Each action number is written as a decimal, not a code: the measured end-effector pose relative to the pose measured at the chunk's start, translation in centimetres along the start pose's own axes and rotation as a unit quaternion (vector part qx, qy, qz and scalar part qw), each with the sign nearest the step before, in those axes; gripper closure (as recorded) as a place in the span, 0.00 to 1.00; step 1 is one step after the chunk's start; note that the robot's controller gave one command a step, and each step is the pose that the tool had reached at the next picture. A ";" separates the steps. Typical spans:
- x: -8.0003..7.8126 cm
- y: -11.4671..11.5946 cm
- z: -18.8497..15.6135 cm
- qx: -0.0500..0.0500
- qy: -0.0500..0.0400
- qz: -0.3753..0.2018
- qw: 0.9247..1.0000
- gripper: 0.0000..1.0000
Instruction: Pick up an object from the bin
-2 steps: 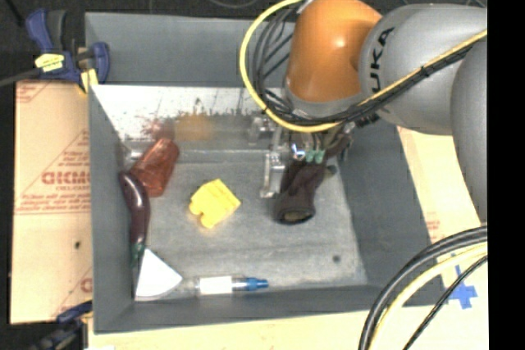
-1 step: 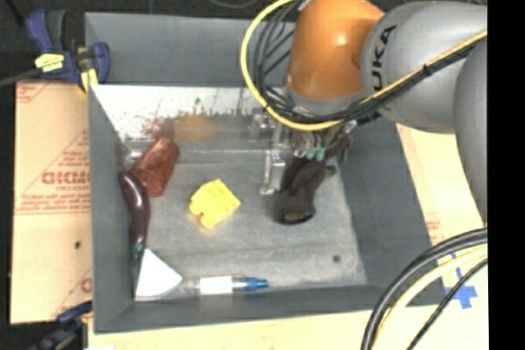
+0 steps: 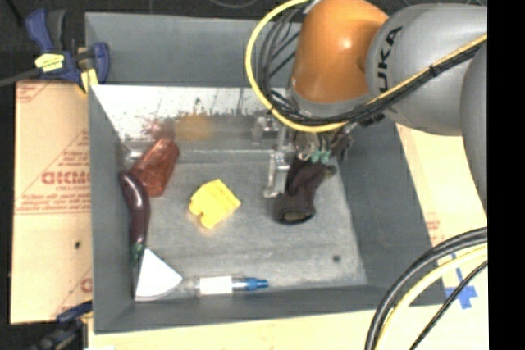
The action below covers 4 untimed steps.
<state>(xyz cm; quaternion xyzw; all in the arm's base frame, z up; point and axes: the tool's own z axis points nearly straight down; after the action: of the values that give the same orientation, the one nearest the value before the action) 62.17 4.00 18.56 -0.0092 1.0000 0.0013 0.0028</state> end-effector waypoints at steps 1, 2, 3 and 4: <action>0.3 -3.1 -1.3 0.002 0.000 -0.100 0.995 0.00; 1.5 -4.6 0.5 0.001 -0.002 -0.174 0.985 0.00; 2.8 -6.8 5.3 0.001 -0.004 -0.114 0.993 0.00; 2.9 -7.8 7.9 0.001 0.000 -0.088 0.996 0.00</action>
Offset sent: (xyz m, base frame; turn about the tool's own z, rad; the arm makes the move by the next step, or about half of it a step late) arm -0.0306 -0.0592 -0.0335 -0.2290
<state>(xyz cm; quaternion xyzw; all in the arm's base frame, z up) 59.49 -3.80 10.62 -0.0976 0.9952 0.0004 0.0033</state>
